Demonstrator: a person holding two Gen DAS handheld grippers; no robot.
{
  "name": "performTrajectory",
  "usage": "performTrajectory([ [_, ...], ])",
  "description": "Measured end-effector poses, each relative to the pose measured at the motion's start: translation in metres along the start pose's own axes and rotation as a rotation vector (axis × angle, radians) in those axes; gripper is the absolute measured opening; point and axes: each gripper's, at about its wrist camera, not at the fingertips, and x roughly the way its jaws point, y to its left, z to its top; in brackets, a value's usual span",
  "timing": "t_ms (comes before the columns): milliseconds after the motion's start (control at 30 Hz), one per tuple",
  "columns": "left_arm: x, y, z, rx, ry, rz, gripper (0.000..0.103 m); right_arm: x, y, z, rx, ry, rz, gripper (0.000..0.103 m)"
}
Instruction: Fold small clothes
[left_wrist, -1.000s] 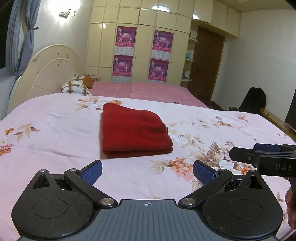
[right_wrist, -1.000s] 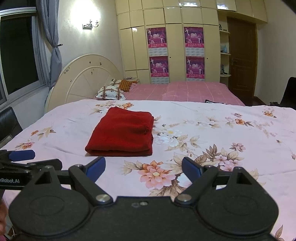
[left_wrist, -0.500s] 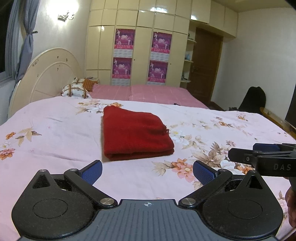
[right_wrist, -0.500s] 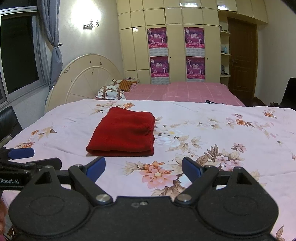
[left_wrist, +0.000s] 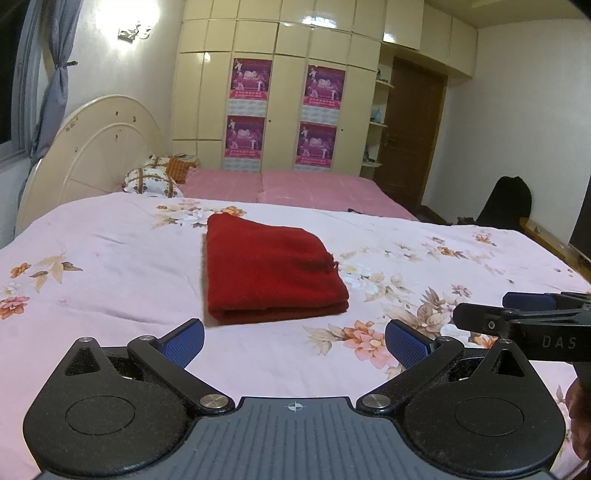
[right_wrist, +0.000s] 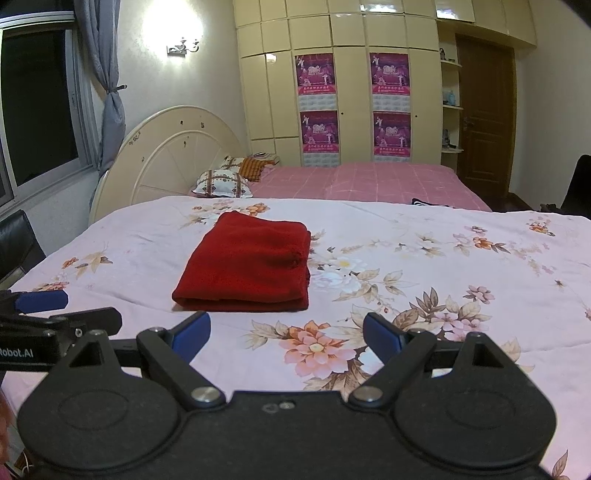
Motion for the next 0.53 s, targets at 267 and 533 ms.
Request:
performTrajectory([
  [267,0.0023,-0.0025,-0.0003,0.009,-0.010,0.013,0.103,0.0007,-0.0010,0.0013,-0.002,-0.004,-0.002,0.089],
  [533,0.0005,-0.0023,0.0009,0.026,-0.020,0.015,0.103,0.0033,-0.0039,0.0031,-0.009,-0.005,0.008,0.089],
])
